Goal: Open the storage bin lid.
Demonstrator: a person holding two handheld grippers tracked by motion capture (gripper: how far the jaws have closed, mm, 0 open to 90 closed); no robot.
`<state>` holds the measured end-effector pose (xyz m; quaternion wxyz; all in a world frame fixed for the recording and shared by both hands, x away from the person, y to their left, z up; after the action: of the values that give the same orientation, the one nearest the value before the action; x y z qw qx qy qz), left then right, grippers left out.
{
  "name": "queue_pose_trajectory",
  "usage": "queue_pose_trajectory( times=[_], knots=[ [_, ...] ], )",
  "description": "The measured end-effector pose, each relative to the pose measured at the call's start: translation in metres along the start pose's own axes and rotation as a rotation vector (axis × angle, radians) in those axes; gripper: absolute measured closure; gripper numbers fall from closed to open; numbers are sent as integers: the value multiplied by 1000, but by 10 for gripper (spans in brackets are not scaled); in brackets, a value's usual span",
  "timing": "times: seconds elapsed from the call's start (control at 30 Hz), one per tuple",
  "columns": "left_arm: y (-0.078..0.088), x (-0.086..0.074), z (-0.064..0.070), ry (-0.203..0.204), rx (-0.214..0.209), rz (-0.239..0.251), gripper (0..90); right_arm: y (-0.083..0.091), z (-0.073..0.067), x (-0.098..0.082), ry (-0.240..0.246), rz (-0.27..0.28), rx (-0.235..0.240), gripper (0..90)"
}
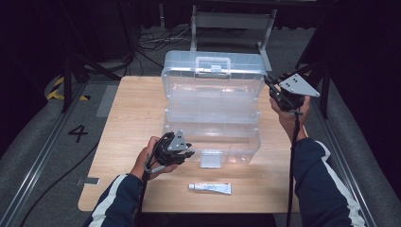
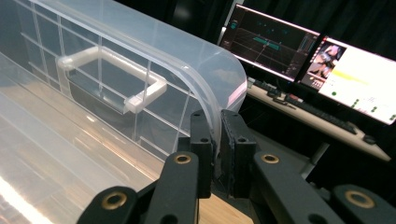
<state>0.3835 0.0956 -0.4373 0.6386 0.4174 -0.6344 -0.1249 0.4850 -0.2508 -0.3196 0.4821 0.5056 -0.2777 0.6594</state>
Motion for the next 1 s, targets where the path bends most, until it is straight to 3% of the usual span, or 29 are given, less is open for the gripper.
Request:
queue_pose_trajectory(
  times=[0.5,0.63,1.0],
  knots=[
    [-1,0,-1,-1,-9,1,692,-24,14,6,-53,-56,22,845],
    [-1,-2,-2,11,-38,9,699,-31,14,10,-40,-83,10,844],
    [-1,-3,-3,7,-46,11,709,-53,24,12,-69,-132,23,843]
  ],
)
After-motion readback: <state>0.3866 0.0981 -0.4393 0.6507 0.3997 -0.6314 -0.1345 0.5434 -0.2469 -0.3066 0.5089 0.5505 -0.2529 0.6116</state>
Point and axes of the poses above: each handheld gripper's, and its own axes: y roughly backward along the jaws, x roughly out of its top, z roughly to its right, the point moved 2 cm from there along -y, roughly forward along the jaws, and after that the axes turned 1 degree about -y, right-handed, at the moved point
